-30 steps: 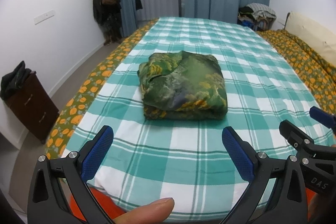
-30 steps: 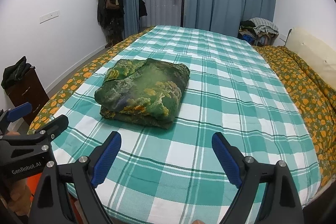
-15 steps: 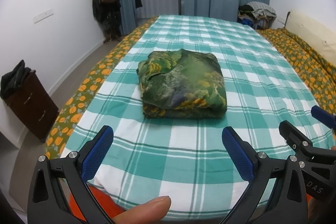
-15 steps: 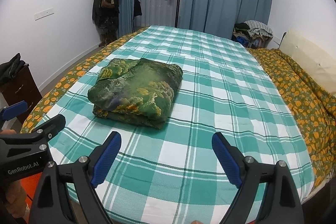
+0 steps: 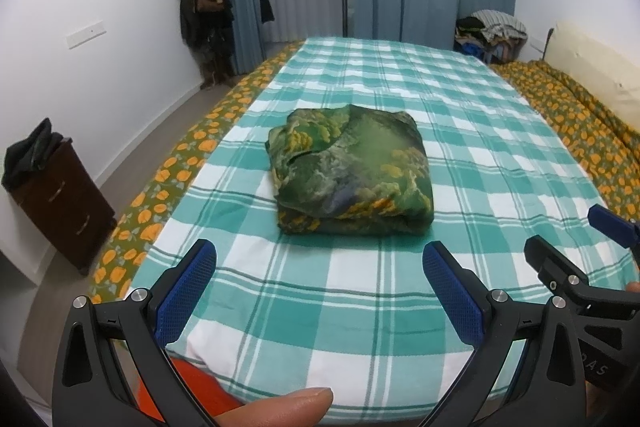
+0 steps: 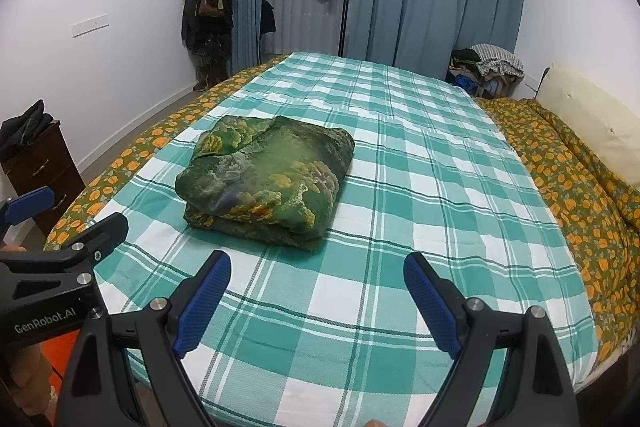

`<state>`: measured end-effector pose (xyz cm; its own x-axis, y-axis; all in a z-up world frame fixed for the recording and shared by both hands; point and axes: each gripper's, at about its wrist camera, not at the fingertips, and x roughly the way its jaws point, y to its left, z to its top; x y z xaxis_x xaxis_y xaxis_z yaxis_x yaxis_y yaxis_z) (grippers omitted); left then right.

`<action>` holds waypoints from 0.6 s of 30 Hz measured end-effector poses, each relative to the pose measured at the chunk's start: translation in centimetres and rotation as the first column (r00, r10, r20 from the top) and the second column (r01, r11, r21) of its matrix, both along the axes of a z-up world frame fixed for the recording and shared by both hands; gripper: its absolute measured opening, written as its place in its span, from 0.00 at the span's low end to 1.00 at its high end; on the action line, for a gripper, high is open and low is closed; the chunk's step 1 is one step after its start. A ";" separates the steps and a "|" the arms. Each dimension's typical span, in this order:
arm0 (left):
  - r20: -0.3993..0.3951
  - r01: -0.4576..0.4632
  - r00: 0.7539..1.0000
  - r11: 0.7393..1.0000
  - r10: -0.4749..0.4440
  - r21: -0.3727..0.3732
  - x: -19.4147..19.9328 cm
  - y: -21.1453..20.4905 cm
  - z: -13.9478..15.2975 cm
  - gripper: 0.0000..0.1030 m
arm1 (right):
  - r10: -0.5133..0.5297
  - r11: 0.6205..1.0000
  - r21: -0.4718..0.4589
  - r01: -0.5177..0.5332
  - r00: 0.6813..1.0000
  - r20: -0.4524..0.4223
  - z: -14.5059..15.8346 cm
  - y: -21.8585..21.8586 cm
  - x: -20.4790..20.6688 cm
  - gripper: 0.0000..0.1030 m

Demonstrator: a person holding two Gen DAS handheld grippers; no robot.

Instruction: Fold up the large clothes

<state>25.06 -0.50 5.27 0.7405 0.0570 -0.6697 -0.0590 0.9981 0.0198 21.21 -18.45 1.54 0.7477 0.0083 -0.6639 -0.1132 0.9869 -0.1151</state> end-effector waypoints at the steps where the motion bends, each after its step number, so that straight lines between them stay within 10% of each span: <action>1: 0.002 -0.002 1.000 1.000 0.002 0.002 0.0 0.0 0.0 1.00 | -0.001 1.000 0.000 0.001 1.000 0.002 0.1 0.0 0.0 0.87; 18: 0.008 -0.014 1.000 1.000 0.014 0.002 0.1 0.2 0.4 1.00 | -0.025 1.000 0.010 0.025 1.000 0.007 0.5 -0.5 0.3 0.87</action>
